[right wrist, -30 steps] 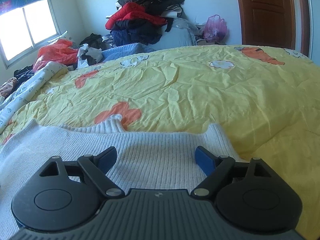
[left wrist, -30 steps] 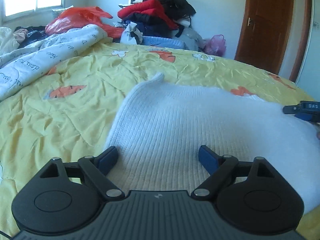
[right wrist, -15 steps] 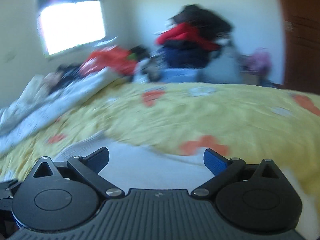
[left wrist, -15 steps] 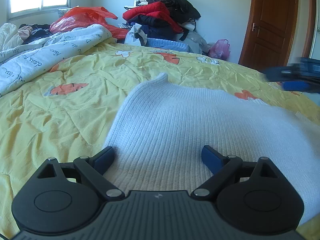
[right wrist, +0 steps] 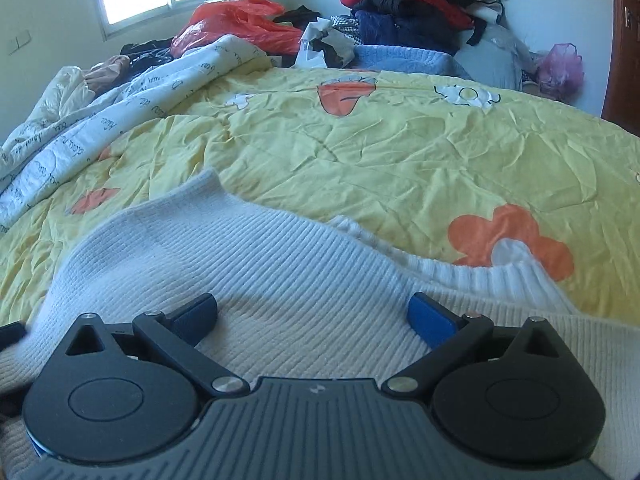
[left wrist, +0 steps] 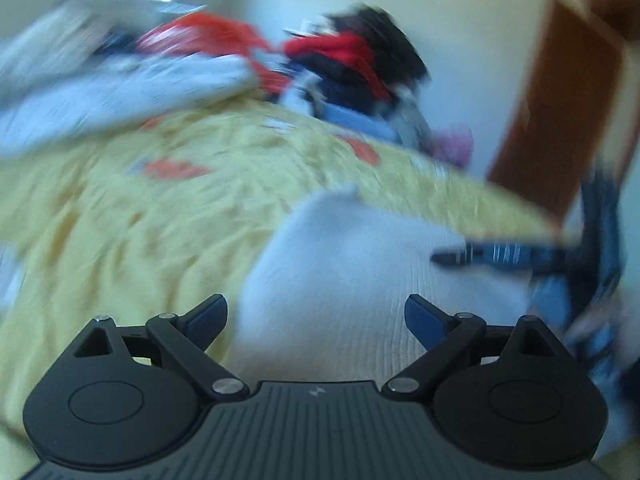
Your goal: Fold small clothes
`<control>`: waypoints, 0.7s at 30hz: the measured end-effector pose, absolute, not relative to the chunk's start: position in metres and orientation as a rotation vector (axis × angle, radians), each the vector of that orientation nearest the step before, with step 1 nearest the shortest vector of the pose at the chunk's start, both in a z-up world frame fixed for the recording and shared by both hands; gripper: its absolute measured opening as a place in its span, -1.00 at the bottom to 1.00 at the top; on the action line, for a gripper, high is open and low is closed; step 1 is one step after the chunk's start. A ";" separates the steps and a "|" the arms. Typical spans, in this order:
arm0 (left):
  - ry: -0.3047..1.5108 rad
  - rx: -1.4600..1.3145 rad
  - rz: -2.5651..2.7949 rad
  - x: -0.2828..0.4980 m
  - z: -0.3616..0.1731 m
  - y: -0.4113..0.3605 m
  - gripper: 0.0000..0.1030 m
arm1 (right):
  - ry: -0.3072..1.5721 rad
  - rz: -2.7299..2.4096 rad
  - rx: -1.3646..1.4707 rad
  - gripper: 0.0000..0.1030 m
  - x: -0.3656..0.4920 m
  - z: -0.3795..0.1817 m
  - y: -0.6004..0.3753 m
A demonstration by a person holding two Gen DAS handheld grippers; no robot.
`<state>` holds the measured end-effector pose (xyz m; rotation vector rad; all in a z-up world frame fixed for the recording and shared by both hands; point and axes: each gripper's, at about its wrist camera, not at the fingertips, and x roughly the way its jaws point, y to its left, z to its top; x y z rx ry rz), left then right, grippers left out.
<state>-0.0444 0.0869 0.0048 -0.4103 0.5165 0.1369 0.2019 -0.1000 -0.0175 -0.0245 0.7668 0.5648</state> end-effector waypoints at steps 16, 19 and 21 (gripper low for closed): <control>0.593 -1.109 0.070 -0.045 -0.024 0.129 0.81 | 0.751 0.578 0.067 0.95 0.201 -0.011 -0.116; 0.641 -0.966 0.188 -0.038 -0.019 0.119 -0.22 | 0.751 0.581 0.081 0.95 0.202 -0.011 -0.118; 0.647 -0.898 0.202 -0.037 -0.017 0.115 -0.29 | 0.752 0.582 0.085 0.95 0.202 -0.011 -0.119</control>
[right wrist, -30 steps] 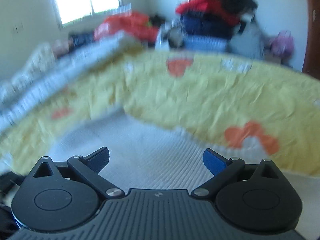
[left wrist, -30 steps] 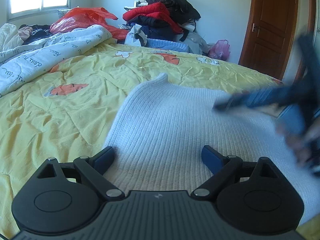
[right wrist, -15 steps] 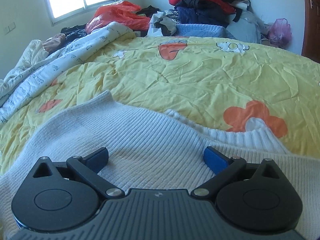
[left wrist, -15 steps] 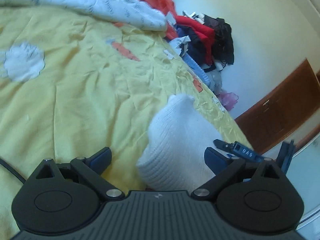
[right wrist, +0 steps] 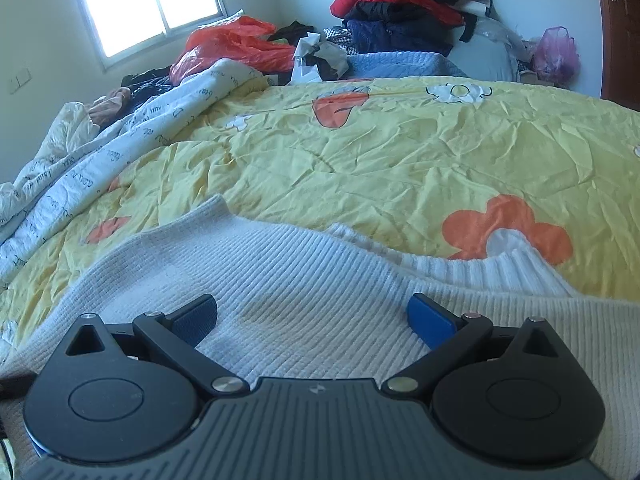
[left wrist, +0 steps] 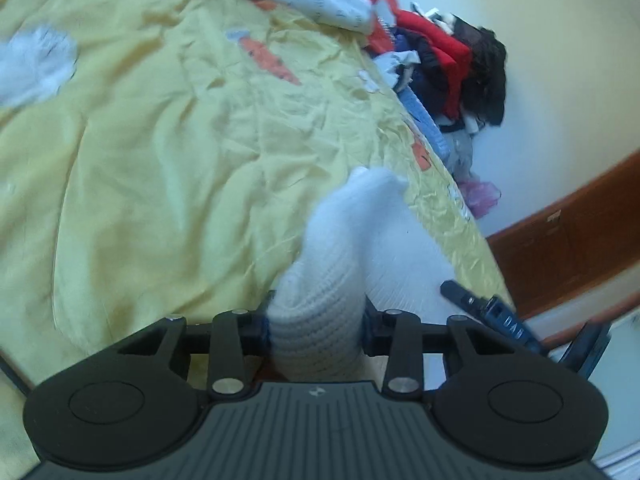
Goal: Fold small clothes
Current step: 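Grasp the cardigan side edge with the left gripper, then grasp the same edge with the right gripper next to the left gripper while the left gripper holds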
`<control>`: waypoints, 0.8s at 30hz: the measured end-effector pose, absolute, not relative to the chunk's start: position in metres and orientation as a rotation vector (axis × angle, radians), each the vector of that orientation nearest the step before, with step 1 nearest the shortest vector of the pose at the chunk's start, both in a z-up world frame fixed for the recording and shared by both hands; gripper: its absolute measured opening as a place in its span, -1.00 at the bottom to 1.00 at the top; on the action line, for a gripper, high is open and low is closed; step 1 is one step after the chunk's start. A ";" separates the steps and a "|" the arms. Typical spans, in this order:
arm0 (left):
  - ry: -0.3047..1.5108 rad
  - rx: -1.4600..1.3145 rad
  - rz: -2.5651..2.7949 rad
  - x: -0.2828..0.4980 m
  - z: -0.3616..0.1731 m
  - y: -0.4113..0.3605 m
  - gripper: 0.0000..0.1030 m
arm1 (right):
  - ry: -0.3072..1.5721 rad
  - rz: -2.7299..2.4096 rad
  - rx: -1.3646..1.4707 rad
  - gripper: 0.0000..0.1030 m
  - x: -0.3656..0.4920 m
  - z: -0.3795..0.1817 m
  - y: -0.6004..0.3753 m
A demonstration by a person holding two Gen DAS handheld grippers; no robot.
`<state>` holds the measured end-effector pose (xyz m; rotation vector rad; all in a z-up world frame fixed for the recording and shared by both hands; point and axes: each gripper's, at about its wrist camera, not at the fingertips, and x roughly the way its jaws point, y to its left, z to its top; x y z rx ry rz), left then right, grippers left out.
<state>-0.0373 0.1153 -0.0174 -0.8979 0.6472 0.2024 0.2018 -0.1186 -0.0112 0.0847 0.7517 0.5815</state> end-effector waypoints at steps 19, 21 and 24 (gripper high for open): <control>0.445 0.137 0.236 -0.054 0.007 -0.013 -0.39 | 1.013 0.914 0.186 0.84 0.203 0.051 -0.029; 0.436 0.207 0.219 -0.052 0.004 -0.024 -0.39 | 1.054 0.908 0.098 0.84 0.209 0.052 -0.002; 0.415 0.286 0.195 -0.053 -0.002 -0.039 -0.39 | 1.126 0.891 -0.069 0.84 0.213 0.049 0.036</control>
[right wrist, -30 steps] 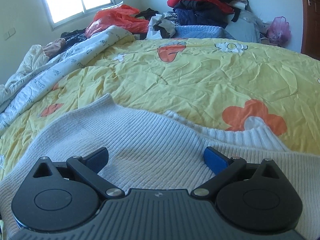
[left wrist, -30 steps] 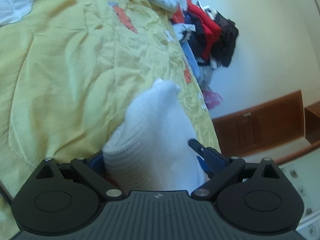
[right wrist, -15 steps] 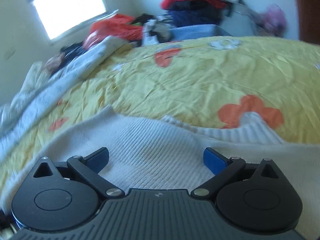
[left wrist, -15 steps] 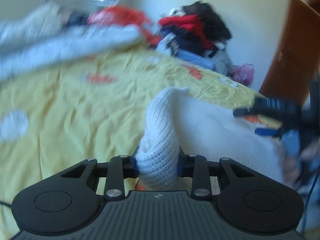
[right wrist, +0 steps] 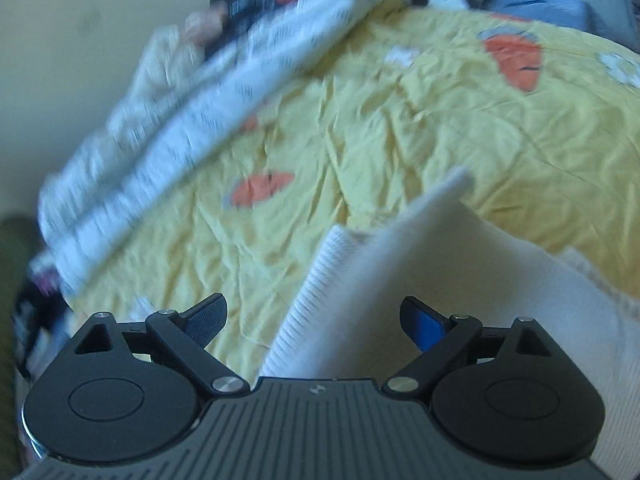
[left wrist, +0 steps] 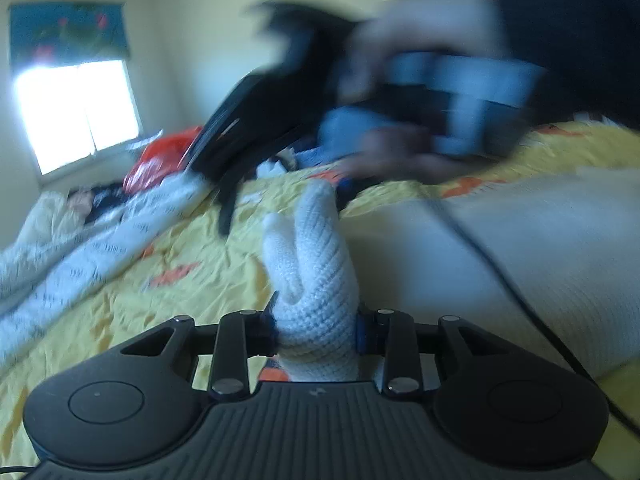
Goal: Fold small clothes
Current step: 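Grasp the same edge with the right gripper next to the left gripper while the left gripper holds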
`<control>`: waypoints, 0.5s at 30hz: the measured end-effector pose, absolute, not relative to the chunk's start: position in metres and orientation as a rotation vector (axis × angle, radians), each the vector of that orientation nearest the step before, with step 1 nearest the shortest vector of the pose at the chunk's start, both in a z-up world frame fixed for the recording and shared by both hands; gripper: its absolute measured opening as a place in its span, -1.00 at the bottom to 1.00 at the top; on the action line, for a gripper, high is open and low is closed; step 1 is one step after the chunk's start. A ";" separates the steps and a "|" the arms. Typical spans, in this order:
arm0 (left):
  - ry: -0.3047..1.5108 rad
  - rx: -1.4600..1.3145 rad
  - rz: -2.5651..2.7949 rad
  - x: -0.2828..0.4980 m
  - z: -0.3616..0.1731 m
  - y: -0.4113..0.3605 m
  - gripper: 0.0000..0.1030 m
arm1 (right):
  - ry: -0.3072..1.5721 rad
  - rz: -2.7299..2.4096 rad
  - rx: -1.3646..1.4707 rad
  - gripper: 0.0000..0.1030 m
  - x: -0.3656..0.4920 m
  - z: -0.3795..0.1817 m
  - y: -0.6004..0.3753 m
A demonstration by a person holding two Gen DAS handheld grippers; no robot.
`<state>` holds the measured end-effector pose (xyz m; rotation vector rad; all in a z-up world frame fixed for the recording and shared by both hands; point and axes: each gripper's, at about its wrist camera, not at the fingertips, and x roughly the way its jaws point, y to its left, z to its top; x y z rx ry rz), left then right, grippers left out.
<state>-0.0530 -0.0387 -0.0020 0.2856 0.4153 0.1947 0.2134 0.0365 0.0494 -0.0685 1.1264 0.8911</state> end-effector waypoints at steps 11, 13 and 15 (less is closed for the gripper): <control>0.405 0.301 0.159 -0.053 0.000 -0.037 -0.38 | 0.991 0.910 -0.409 -0.43 0.199 0.043 0.039; 0.390 0.302 0.134 -0.060 0.007 -0.045 -0.38 | 0.964 0.942 -0.347 -0.47 0.201 0.054 0.015; 0.369 0.296 0.098 -0.064 0.015 -0.055 -0.38 | 0.937 0.957 -0.286 -0.49 0.202 0.067 -0.016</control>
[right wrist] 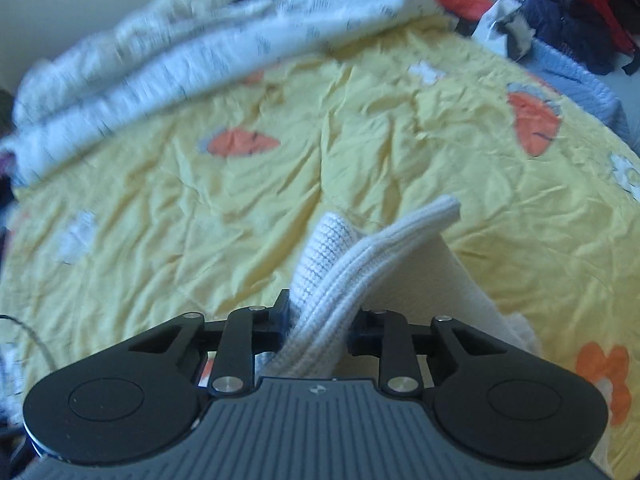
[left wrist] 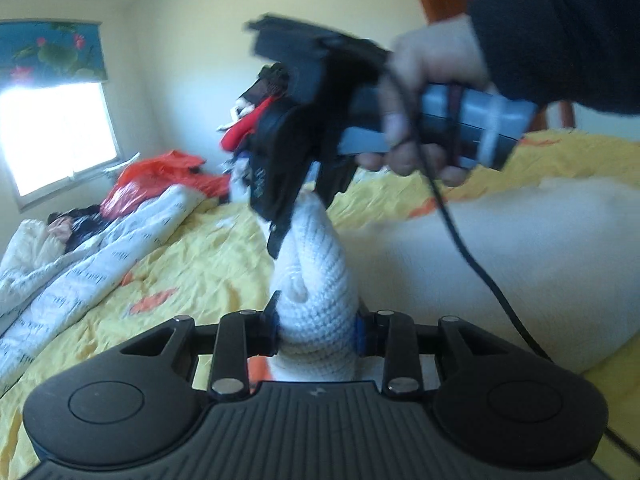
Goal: Fold small clothes
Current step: 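Grasp the same edge with the right gripper next to the left gripper while the left gripper holds, then fold the held edge over the cardigan body and open both grippers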
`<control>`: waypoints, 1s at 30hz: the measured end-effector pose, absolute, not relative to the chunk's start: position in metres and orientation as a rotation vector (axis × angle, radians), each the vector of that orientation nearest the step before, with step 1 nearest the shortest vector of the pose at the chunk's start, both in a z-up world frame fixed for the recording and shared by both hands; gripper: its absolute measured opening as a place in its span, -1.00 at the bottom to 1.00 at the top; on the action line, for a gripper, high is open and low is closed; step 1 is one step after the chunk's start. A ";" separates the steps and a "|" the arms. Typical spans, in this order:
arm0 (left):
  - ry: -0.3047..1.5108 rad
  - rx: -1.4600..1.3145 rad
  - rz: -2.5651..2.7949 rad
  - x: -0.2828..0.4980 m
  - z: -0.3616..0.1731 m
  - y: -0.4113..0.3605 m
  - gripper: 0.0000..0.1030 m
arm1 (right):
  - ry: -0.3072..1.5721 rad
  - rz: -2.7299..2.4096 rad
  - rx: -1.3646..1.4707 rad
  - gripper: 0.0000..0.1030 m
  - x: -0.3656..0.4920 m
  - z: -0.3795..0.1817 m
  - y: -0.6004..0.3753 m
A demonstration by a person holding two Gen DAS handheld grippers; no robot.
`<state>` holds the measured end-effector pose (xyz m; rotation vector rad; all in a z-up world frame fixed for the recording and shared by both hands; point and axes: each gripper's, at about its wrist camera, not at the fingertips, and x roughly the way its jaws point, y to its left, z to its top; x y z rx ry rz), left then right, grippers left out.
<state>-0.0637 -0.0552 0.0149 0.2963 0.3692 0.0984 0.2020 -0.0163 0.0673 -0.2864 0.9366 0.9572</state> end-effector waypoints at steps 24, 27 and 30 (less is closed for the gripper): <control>0.292 0.525 -0.508 -0.045 -0.027 -0.284 -0.15 | 0.941 0.573 0.368 -0.15 0.174 0.007 -0.430; 0.252 0.525 -0.607 -0.054 -0.017 -0.264 0.09 | 0.892 0.549 0.538 -0.07 0.173 0.004 -0.455; 0.253 0.433 -0.658 -0.065 0.000 -0.228 0.53 | 0.772 0.422 0.564 0.30 0.158 0.014 -0.474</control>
